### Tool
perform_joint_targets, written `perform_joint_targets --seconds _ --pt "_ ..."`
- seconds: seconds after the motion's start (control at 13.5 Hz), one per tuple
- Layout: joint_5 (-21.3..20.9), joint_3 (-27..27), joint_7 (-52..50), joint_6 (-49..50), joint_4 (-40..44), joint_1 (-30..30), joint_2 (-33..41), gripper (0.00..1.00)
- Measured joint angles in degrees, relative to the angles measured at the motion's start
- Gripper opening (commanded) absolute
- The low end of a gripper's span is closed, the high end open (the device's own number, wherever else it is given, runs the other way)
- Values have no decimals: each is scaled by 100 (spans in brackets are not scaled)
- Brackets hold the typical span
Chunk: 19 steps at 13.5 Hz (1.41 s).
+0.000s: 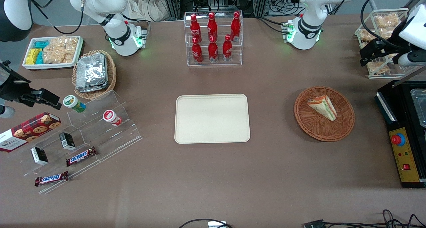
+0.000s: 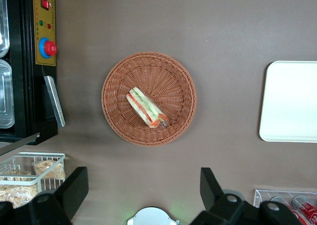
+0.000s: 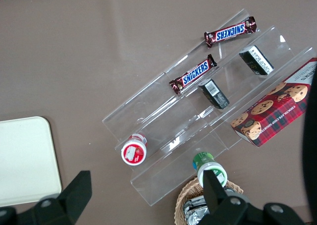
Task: Place sandwich from basket to tray
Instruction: 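Lower the open left gripper over the sandwich in the wicker basket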
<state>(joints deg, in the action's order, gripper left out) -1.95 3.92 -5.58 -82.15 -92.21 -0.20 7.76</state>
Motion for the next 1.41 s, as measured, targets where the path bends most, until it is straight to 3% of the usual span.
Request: perform_joint_targets --seconds 0.74,1.41 --pt "0 -52 -175 127 -262 14 -19 100" --pt "6 -553 -910 -2870 -3433 49 531 100"
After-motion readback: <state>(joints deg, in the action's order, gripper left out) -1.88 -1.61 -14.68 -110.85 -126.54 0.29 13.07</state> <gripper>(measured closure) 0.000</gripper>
